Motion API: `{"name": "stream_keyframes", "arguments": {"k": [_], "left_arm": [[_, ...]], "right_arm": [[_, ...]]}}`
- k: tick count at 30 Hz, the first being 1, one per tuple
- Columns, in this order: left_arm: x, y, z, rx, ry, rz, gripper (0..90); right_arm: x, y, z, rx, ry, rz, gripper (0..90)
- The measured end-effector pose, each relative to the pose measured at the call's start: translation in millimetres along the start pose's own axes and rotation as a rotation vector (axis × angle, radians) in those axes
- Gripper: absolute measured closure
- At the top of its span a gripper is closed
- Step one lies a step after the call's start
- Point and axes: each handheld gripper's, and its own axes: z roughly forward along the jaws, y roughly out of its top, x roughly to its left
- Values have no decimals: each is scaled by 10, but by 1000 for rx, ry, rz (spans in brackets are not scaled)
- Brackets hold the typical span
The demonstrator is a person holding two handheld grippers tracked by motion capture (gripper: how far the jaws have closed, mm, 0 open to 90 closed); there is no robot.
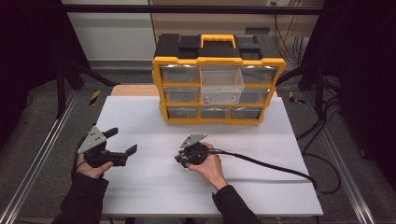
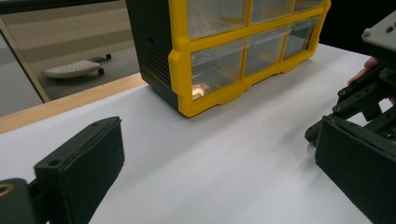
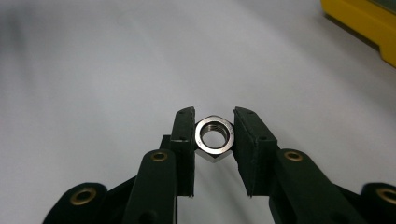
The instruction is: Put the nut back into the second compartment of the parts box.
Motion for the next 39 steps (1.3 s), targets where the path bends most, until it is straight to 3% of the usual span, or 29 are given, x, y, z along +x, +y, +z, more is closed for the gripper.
{"name": "stream_keyframes", "arguments": {"k": [18, 39], "left_arm": [[-9, 3, 4, 1, -3, 1, 6], [-7, -4, 15, 7, -4, 2, 5]], "right_arm": [[-66, 242, -532, -87, -1, -13, 704], [-150, 385, -971, -164, -19, -7, 704]]}}
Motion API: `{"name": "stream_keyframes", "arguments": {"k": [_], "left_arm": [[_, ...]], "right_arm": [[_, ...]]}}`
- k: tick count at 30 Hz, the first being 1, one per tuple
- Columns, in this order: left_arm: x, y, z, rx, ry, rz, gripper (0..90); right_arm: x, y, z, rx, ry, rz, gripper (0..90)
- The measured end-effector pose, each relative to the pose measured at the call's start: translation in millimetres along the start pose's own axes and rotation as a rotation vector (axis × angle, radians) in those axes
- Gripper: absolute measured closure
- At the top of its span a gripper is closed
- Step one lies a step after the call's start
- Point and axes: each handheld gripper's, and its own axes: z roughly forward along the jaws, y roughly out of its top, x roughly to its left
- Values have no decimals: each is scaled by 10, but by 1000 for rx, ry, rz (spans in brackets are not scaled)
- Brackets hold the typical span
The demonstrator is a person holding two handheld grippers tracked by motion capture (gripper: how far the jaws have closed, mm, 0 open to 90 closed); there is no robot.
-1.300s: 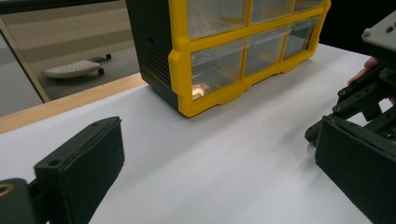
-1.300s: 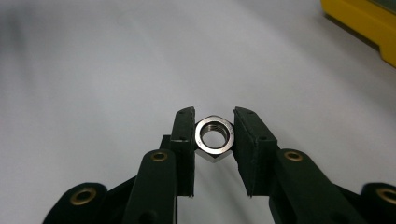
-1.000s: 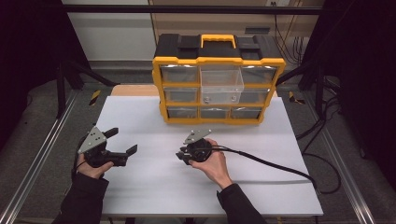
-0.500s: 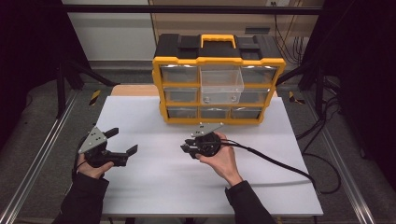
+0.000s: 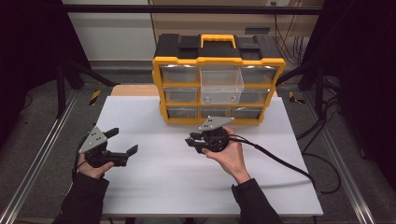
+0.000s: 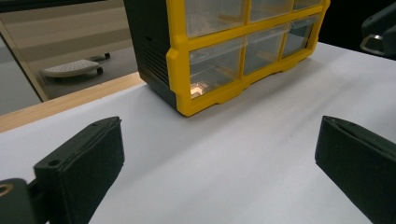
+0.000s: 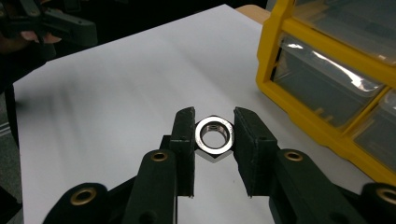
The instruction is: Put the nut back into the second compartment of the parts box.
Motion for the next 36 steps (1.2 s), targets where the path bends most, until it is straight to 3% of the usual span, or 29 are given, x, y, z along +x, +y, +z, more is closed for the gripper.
{"name": "stream_keyframes", "arguments": {"k": [24, 36], "left_arm": [[4, -3, 3, -2, -2, -5, 5], [3, -7, 10, -3, -3, -7, 4]], "right_arm": [[-209, 319, -590, -78, -58, 20, 704], [-275, 405, -737, -93, -73, 24, 704]]}}
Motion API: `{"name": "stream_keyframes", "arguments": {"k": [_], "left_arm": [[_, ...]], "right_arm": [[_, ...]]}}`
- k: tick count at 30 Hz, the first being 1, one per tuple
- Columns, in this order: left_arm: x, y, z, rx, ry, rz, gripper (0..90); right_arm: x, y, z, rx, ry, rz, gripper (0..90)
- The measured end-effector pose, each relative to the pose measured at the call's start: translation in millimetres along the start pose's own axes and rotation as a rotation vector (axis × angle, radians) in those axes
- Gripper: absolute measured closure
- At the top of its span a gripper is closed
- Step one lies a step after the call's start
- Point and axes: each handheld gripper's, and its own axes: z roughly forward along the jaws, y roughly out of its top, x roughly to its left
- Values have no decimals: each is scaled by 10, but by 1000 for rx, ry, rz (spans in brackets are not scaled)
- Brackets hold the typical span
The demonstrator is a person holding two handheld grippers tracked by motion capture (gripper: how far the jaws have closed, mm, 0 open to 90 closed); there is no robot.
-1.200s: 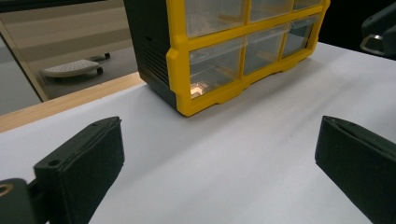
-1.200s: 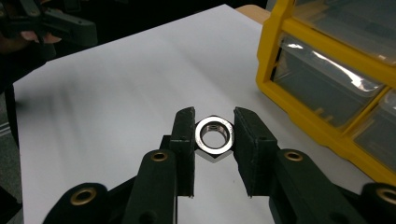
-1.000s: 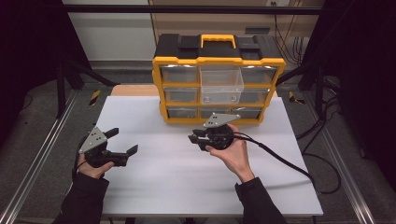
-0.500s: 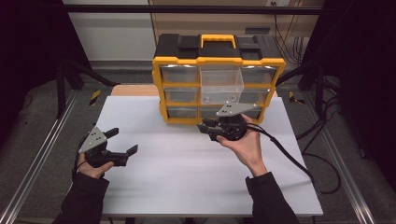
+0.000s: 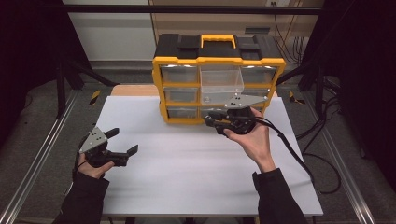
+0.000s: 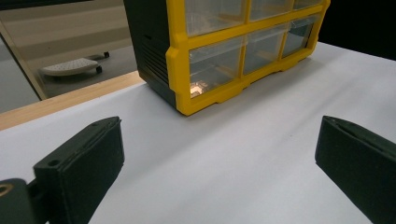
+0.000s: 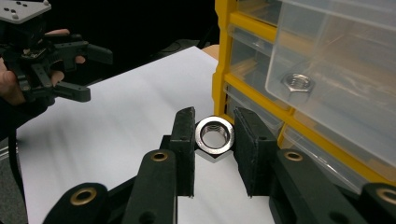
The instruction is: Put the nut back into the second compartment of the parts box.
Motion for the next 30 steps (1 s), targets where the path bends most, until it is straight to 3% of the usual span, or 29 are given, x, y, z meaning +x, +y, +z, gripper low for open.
{"name": "stream_keyframes", "arguments": {"k": [30], "left_arm": [[6, 1, -8, -1, 5, -1, 4]], "right_arm": [[-65, 338, -228, -48, -25, -13, 704]]}}
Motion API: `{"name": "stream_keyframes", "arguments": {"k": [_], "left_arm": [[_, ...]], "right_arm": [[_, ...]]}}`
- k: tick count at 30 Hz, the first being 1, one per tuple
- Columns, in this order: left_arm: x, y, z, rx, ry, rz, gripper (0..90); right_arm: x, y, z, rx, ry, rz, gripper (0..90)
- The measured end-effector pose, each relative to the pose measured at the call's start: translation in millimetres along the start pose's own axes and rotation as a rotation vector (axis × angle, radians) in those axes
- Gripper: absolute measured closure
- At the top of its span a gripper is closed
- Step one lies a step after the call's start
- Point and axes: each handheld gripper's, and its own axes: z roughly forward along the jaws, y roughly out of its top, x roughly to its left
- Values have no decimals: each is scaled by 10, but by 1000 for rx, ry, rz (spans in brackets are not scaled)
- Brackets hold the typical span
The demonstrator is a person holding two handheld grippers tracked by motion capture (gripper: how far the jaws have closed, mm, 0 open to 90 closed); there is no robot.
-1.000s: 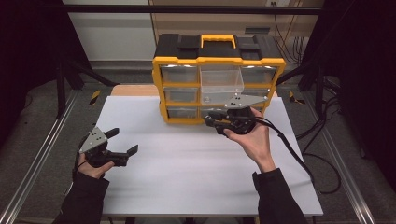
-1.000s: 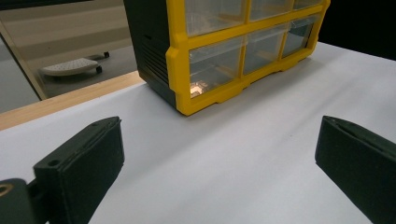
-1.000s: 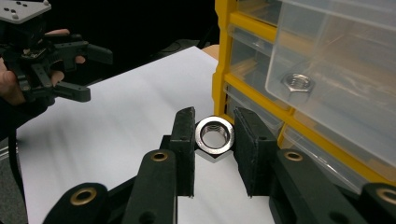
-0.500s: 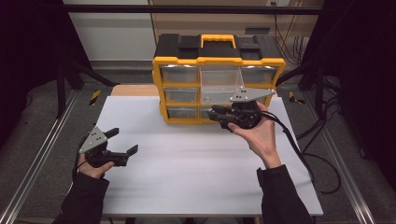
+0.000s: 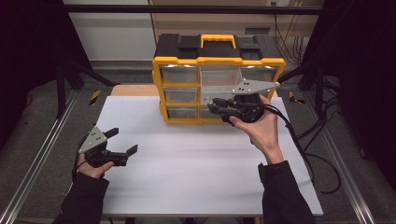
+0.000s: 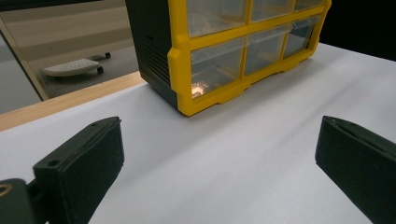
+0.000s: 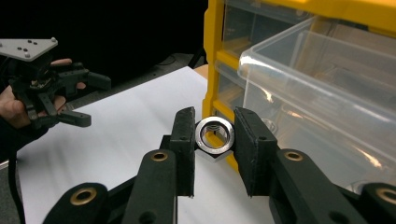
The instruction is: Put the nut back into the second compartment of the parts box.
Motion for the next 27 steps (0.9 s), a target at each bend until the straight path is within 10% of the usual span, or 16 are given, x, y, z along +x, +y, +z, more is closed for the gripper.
{"name": "stream_keyframes", "arguments": {"k": [27], "left_arm": [[3, 1, -3, -1, -2, 1, 4]], "right_arm": [[-127, 350, -97, -76, -59, 11, 704]]}}
